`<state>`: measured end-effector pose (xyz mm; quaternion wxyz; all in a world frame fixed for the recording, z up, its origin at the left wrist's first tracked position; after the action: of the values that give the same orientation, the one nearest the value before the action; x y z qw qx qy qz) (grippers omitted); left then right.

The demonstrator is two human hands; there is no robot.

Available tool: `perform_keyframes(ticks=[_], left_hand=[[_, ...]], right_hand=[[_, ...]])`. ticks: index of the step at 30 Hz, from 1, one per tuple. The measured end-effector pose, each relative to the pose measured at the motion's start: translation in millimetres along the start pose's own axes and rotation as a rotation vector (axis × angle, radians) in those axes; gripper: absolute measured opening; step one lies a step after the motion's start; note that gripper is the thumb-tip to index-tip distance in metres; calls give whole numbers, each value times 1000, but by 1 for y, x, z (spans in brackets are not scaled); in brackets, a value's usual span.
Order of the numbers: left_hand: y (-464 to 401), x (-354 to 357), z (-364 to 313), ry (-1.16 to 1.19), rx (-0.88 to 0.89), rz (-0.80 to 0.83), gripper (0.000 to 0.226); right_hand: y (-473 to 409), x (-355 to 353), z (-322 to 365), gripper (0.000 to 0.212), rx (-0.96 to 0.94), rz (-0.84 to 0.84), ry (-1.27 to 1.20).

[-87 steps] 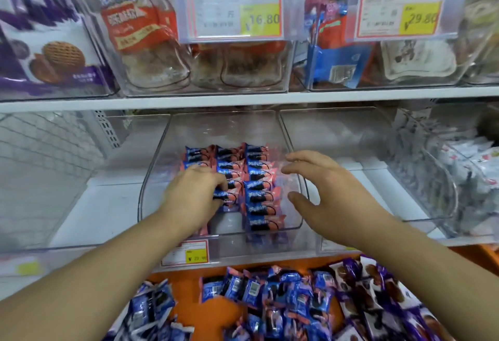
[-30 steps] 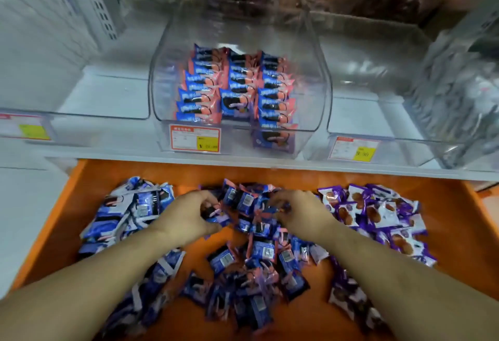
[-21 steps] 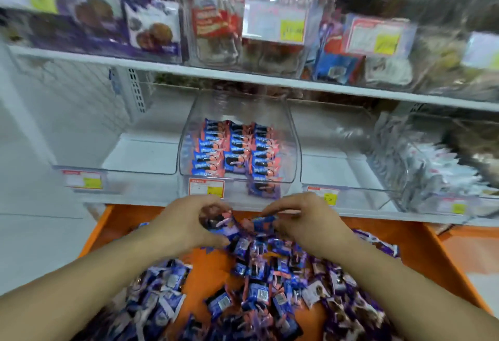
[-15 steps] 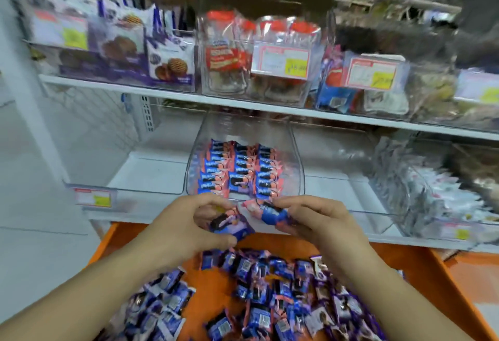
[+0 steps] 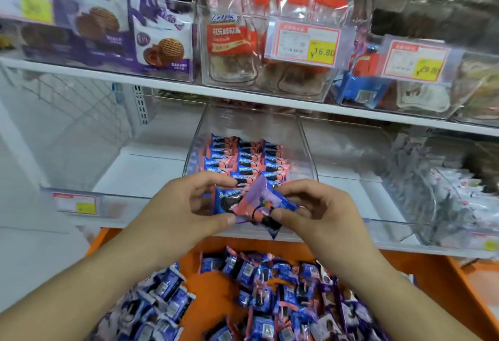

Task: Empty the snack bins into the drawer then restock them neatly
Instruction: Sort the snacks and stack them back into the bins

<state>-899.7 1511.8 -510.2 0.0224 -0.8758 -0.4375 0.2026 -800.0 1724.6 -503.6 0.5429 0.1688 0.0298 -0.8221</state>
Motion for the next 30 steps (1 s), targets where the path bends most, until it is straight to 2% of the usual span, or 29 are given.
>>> perform_keyframes(ticks=[6,8,11,14,18,20,24,27,30], left_hand=[[1,-1,7,103,-48,-6,46],[3,1,4,115,-50,-15,42],[6,4,2,90,-62,2,44],[10,6,-2,78,-67,-1,43],[13,5,-5,114,-68,-59,38],[14,7,-4,116,-74,-59,37],[16,17,-7,249,-115,-28,31],[16,21,-8,205,-110,-58,54],[16,23,-6,175,-120,-85,57]], right_hand=[[1,-2,1,29,-31,-17,76],[1,0,2,41,-58,17,110],[5,4,4,65,-50,179,207],[10,3,6,53,-58,209,254],[12,-5,5,23,14,118,-40],[12,-4,1,17,69,108,-147],[15,7,-5,22,165,55,-160],[15,12,-6,31,125,-24,-42],[13,16,-7,32,45,-29,54]])
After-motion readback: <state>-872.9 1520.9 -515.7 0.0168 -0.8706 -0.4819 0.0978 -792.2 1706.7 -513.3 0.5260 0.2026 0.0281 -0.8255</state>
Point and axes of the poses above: each hand's wrist, its own y-axis away from the middle knuckle, its own x-axis out of the palm, z = x × y, the point moved 4 cm from there along -y, towards the middle knuckle, and after that the axes turned 13 degrees about x, right-handed, at the moved point
